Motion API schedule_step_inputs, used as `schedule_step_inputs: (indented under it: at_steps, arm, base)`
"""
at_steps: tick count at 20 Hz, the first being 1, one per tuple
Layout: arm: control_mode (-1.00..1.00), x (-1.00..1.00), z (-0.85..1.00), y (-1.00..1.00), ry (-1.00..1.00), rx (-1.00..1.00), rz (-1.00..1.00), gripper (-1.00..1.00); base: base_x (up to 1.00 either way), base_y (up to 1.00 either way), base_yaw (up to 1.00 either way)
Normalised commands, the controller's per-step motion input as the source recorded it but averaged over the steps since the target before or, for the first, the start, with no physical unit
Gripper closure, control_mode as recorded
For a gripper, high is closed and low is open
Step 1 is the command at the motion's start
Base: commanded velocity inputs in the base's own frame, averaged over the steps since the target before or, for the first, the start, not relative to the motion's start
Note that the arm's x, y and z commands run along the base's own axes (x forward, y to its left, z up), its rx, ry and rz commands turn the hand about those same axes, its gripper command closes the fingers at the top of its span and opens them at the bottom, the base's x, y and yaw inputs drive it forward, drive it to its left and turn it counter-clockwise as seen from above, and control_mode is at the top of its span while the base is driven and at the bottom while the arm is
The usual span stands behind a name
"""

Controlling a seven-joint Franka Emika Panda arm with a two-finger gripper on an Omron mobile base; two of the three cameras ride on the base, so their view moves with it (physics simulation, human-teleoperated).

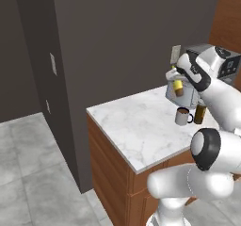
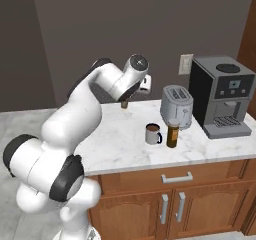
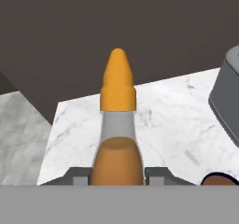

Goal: Pick the cinnamon and honey bottle from the cabinet and place them next to the mug.

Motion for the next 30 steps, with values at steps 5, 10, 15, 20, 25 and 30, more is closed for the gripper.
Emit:
schedule_step_inputs:
  at_steps: [5,10,15,20,25,30]
  arm:
    - [-1.00,-0.98,-0.39,0.01,-0.34,0.00,0.09,1.00]
    - [-1.00,-0.65,-0.50,0.09,-0.32,0.00,0.10,1.00]
    - [-1.00,-0.08,-0.31,0.15,-0.08,0.00,0.09,1.00]
    - [-1.00,0.13,0.00,0.11,0.00,0.00,0.10,1.00]
    - [-1.00,0.07,0.00,0.00,0.00,0.00,0.12,1.00]
    - [-1.00,-0.02,-0.07,-0.11,0.00,0.00,0.14,1.00]
  base:
    - [0.00,0.00,0.00]
    - [0.00,0.00,0.00]
    - [0.00,0.00,0.00]
    - [0.00,0.00,0.00]
    - [0.00,0.00,0.00]
    - [0.00,0.00,0.00]
